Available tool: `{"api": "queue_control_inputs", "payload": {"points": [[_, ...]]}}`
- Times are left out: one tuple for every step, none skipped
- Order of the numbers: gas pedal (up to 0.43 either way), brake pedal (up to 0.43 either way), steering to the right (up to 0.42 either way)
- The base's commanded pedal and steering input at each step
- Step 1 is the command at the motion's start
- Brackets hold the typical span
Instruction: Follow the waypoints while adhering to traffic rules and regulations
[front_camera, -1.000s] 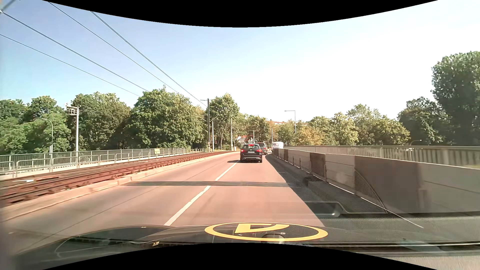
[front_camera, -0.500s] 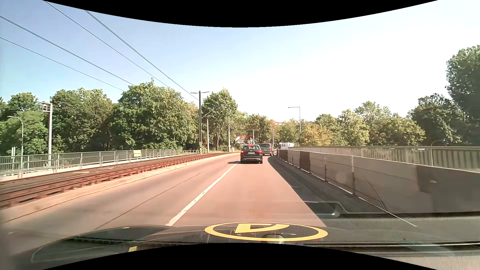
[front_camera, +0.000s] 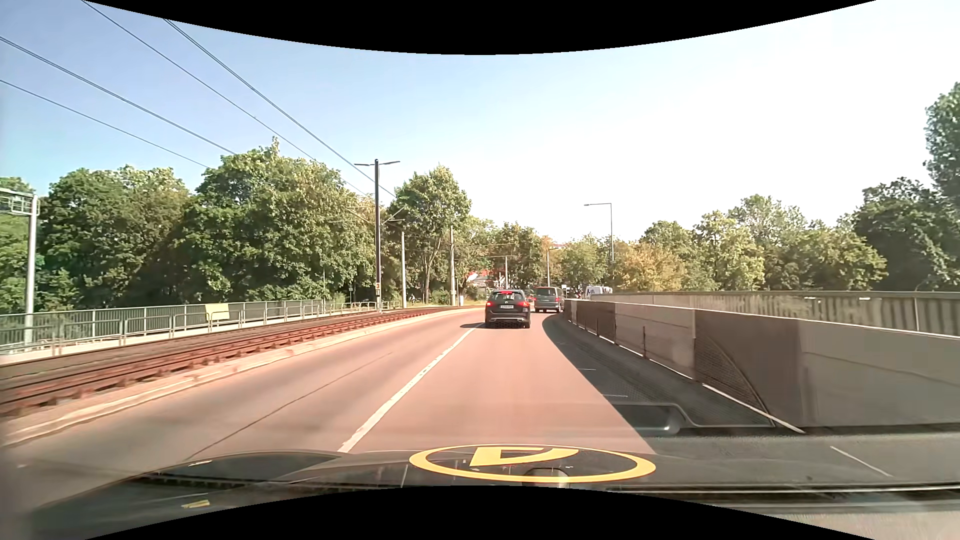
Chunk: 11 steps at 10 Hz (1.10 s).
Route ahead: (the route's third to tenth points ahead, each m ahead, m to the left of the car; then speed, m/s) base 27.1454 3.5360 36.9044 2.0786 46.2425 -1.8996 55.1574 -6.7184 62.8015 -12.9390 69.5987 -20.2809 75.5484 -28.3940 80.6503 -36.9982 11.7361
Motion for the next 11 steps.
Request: {"api": "queue_control_inputs", "payload": {"points": [[0.020,0.000,0.000],[0.020,0.000,0.000],[0.020,0.000,0.000],[0.020,0.000,0.001],[0.020,0.000,0.000],[0.020,0.000,0.000],[0.020,0.000,0.000],[0.020,0.000,0.000],[0.020,0.000,0.001],[0.028,0.000,0.003],[0.028,0.000,0.008]]}}
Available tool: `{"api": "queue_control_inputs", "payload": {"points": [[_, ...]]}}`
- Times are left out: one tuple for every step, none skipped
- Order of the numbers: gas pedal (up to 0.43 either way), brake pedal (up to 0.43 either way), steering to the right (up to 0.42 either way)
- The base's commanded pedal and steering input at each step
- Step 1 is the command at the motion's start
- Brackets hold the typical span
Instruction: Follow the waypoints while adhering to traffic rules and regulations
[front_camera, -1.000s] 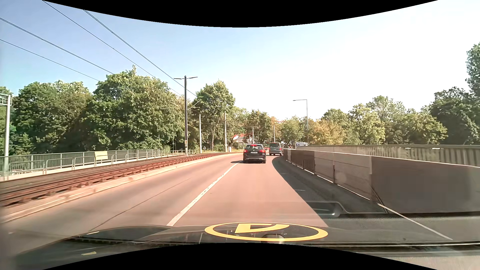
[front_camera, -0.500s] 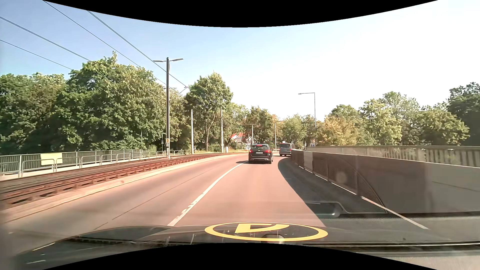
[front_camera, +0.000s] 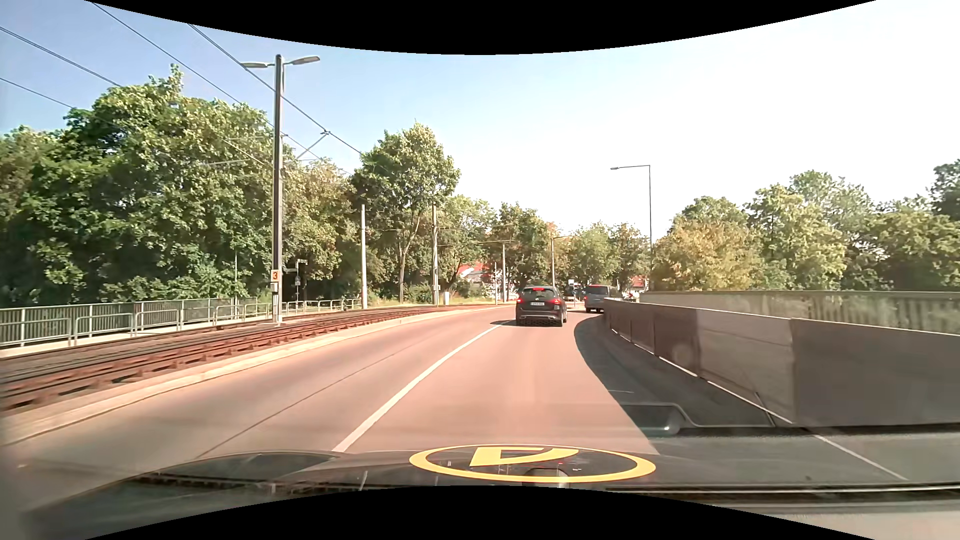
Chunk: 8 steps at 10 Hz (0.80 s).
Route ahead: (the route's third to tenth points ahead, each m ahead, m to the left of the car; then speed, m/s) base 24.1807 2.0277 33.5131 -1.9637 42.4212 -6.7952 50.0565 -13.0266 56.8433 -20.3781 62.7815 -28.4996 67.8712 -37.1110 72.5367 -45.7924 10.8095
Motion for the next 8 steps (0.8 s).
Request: {"api": "queue_control_inputs", "payload": {"points": [[0.028,0.000,0.009],[0.039,0.000,0.010],[0.047,0.000,0.014],[0.047,0.000,0.018],[0.047,0.000,0.024],[0.047,0.000,0.029],[0.047,0.000,0.033],[0.047,0.000,0.037]]}}
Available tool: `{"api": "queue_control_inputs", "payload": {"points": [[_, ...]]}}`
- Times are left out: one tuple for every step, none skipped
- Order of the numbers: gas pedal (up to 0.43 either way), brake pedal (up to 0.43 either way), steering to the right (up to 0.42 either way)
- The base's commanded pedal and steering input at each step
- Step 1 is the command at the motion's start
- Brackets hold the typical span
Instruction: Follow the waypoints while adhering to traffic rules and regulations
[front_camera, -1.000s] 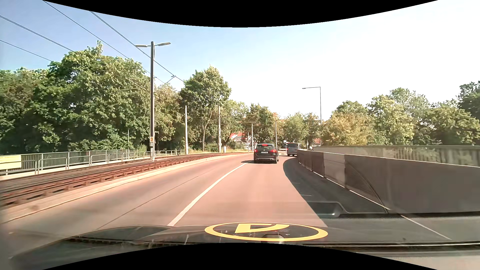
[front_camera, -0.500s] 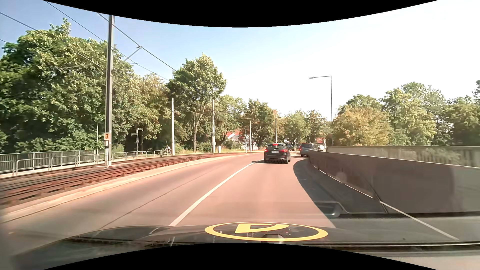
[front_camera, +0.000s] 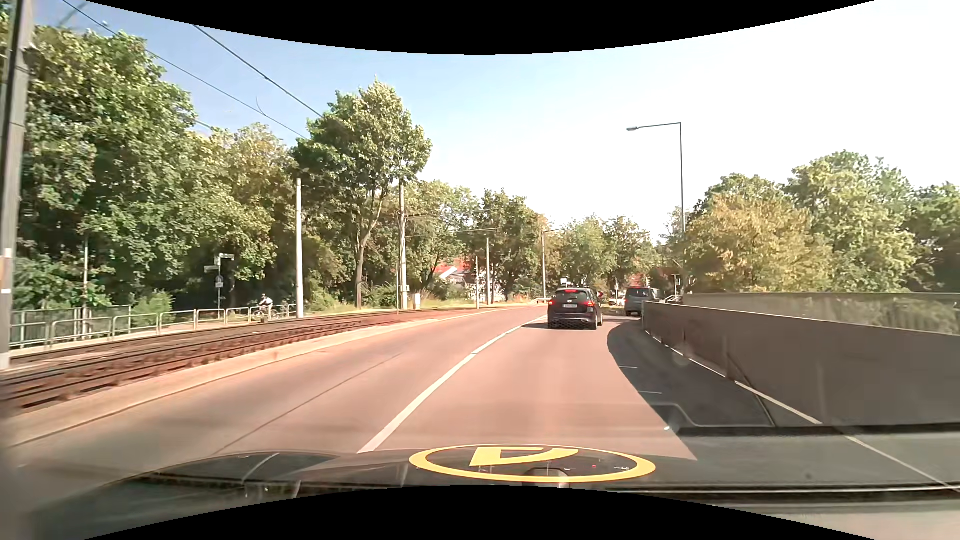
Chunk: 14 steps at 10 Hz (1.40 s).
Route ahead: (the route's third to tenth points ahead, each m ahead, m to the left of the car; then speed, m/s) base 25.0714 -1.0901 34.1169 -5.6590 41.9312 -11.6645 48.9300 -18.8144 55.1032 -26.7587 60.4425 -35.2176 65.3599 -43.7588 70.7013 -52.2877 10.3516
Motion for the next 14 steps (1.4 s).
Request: {"api": "queue_control_inputs", "payload": {"points": [[0.047,0.000,0.041],[0.047,0.000,0.047],[0.047,0.000,0.051],[0.047,0.000,0.055],[0.047,0.000,0.059],[0.047,0.000,0.063],[0.047,0.000,0.067],[0.047,0.000,0.072],[0.047,0.000,0.075],[0.047,0.000,0.075],[0.047,0.000,0.076],[0.047,0.000,0.076],[0.047,0.000,0.076],[0.047,0.000,0.076]]}}
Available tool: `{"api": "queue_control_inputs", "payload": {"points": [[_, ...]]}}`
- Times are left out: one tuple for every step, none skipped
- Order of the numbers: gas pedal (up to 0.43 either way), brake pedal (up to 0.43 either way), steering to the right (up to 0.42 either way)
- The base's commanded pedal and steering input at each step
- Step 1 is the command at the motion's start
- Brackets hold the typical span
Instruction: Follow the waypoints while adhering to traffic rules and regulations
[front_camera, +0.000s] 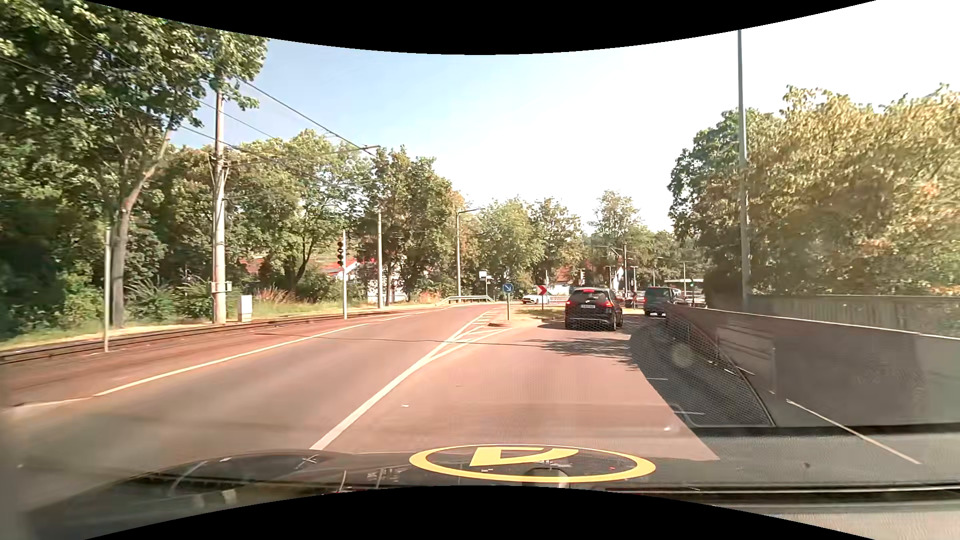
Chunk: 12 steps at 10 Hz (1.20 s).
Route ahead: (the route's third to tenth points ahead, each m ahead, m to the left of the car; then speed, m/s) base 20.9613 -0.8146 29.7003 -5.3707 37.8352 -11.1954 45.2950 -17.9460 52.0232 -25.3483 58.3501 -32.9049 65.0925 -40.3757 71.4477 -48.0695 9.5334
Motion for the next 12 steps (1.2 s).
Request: {"api": "queue_control_inputs", "payload": {"points": [[0.079,0.000,0.076],[0.098,0.000,0.074],[0.098,0.000,0.074],[0.110,0.000,0.074],[0.110,0.000,0.074],[0.110,0.000,0.073],[0.110,0.000,0.073],[0.110,0.000,0.073],[0.110,0.000,0.073],[0.110,0.000,0.073],[0.098,0.000,0.073],[0.098,0.000,0.075]]}}
